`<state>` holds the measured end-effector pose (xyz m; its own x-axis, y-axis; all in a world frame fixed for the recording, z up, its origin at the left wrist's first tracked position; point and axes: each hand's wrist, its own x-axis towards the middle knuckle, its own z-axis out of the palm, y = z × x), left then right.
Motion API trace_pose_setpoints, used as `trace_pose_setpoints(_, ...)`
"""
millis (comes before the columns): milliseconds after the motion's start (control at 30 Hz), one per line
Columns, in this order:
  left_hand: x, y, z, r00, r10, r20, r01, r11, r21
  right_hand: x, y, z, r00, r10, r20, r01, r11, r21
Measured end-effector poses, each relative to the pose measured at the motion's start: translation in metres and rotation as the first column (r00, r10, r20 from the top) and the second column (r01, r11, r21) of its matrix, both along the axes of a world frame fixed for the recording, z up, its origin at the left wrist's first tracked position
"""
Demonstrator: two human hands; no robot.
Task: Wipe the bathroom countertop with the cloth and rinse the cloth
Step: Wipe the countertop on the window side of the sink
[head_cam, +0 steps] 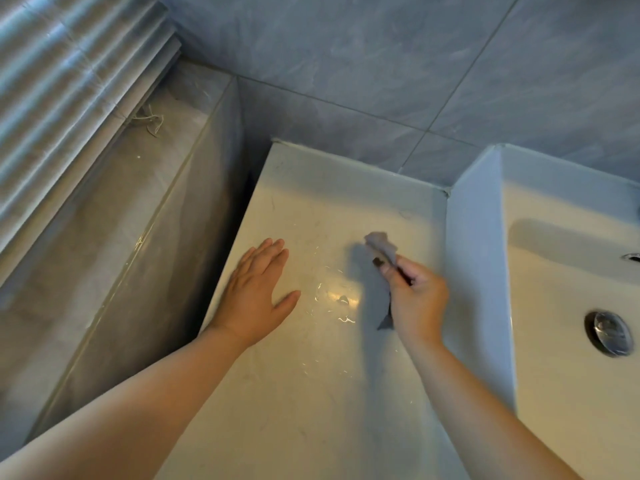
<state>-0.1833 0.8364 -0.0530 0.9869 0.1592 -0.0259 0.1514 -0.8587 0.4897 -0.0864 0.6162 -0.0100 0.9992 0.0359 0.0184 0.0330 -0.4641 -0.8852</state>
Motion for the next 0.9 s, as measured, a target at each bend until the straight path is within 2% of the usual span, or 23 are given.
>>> trace_pose_setpoints(67, -0.006, 0.001, 0.008, 0.999, 0.033, -0.011, -0.034, 0.997, -0.069, 0.026, -0.002, -0.001, 0.996, -0.057, 0.074, 0.064, 0.994, -0.089)
trace_pose_setpoints(167, -0.028, 0.001, 0.019, 0.996, 0.091, 0.019, -0.089, 0.994, -0.06, 0.046, -0.003, -0.013, 0.992, -0.051, 0.12, 0.078, 0.969, -0.234)
trace_pose_setpoints(300, -0.064, 0.002, 0.017, 0.995, 0.098, 0.029, -0.098, 0.995, -0.01, 0.032, 0.011, -0.027, 0.992, -0.003, 0.126, 0.031, 0.974, -0.224)
trace_pose_setpoints(467, -0.091, 0.007, 0.005, 0.996, 0.085, -0.01, -0.084, 0.995, 0.055, -0.011, 0.035, -0.04, 0.987, 0.129, 0.09, -0.104, 0.964, -0.243)
trace_pose_setpoints(567, -0.095, 0.008, -0.003, 0.998, 0.07, 0.005, -0.07, 0.995, 0.066, -0.039, 0.043, -0.034, 0.972, 0.202, 0.119, -0.175, 0.963, -0.204)
trace_pose_setpoints(700, -0.095, 0.007, -0.007, 0.996, 0.084, 0.02, -0.085, 0.994, 0.064, -0.056, 0.046, -0.012, 0.961, 0.258, -0.098, -0.257, 0.966, 0.025)
trace_pose_setpoints(733, -0.095, 0.006, -0.008, 0.996, 0.086, 0.022, -0.087, 0.994, 0.065, -0.055, 0.046, -0.008, 0.959, 0.262, -0.11, -0.256, 0.964, 0.065)
trace_pose_setpoints(900, -0.095, 0.005, -0.008, 0.995, 0.098, 0.027, -0.1, 0.993, 0.059, -0.001, 0.053, 0.004, 0.992, 0.129, 0.02, -0.129, 0.991, 0.044)
